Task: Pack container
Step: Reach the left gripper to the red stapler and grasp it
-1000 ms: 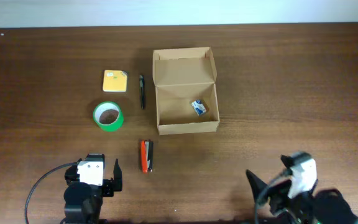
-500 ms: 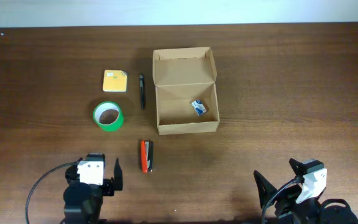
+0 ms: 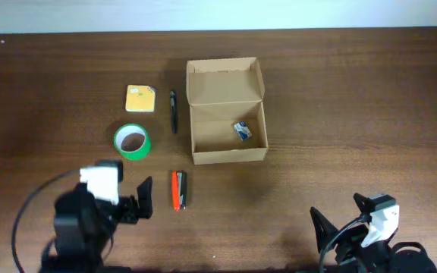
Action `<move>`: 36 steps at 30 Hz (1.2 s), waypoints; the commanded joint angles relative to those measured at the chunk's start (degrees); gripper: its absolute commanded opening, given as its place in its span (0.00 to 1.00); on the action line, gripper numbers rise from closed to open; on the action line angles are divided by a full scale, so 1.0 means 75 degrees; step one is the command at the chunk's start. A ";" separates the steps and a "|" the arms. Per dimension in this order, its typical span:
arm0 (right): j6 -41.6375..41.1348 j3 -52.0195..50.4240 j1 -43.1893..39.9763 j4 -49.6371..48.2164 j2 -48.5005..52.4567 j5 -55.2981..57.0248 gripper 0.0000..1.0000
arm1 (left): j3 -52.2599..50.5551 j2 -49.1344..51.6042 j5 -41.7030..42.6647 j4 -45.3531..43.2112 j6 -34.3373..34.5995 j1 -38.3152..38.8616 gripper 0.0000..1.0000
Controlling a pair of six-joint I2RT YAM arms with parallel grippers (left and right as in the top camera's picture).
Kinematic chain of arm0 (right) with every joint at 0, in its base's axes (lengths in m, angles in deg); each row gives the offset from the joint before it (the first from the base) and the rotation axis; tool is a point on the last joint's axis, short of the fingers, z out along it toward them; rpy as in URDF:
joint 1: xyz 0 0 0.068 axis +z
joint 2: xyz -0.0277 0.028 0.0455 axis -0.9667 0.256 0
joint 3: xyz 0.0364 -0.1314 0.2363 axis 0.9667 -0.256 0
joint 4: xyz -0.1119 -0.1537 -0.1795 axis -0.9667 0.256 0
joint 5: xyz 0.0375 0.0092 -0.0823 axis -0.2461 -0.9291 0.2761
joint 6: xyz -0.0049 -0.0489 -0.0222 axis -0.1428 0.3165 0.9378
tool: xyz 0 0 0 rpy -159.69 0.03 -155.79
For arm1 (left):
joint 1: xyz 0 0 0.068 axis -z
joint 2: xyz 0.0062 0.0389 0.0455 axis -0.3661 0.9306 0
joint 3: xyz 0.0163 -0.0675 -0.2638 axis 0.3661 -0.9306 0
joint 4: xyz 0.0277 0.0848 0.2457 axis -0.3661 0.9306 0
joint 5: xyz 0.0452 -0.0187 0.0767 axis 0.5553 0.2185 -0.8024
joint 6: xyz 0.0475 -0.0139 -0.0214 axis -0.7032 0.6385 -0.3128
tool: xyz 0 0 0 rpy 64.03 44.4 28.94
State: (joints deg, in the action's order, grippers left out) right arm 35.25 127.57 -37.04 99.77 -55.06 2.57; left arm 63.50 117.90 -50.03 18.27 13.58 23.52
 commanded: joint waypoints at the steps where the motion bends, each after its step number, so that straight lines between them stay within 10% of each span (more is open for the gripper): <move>1: -0.0020 -0.0017 0.0009 -0.0026 -0.0058 0.0122 0.99 | 0.1448 0.1408 0.1457 0.0557 0.0236 -0.0047 1.00; 12: -0.0020 -0.0017 0.0009 -0.0026 -0.0058 0.0122 0.99 | 0.2500 0.4010 0.3112 0.1393 0.0239 -0.0020 1.00; 36: -0.0020 -0.0017 0.0009 -0.0026 -0.0058 0.0122 0.99 | 0.2570 0.7108 0.0667 0.1915 0.0463 0.2276 1.00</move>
State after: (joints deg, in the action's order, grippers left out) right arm 35.21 127.46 -37.04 99.74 -55.08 2.57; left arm 81.73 168.78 -44.17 32.74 16.55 40.37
